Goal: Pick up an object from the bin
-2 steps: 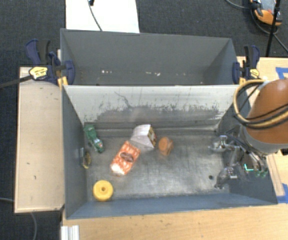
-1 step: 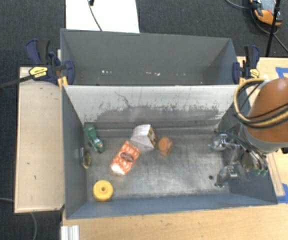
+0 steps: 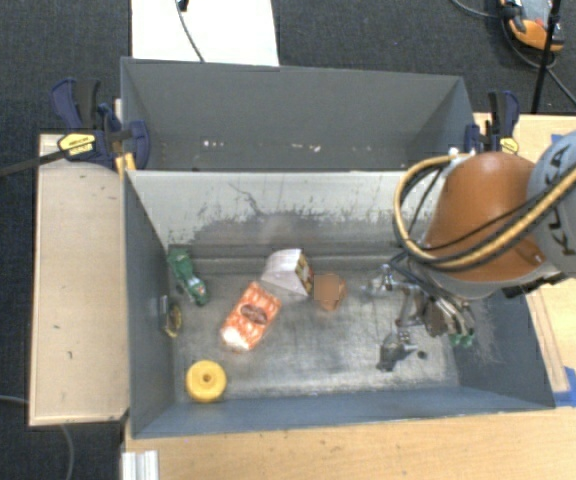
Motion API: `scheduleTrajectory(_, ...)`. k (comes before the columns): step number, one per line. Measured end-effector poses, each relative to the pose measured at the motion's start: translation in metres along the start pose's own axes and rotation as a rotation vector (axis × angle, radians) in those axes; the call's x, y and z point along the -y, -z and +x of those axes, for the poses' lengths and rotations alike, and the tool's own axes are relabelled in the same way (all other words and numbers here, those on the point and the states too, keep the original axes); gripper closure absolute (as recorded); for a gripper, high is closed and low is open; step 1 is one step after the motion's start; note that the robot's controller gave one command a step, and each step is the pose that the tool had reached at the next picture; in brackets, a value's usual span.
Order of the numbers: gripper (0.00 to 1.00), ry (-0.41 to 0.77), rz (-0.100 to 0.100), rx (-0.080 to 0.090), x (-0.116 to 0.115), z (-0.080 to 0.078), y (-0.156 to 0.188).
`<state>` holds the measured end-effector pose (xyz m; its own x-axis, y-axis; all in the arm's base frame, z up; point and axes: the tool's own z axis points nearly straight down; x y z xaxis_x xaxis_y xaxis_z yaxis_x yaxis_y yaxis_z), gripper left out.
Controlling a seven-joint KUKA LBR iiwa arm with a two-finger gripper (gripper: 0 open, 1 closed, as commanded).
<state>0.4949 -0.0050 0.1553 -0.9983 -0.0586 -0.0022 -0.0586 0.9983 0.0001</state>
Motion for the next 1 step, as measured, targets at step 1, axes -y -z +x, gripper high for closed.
scheduleTrajectory(1, 0.0, -0.164, -0.001, 0.003, -0.0382, -0.0307, -0.0238)
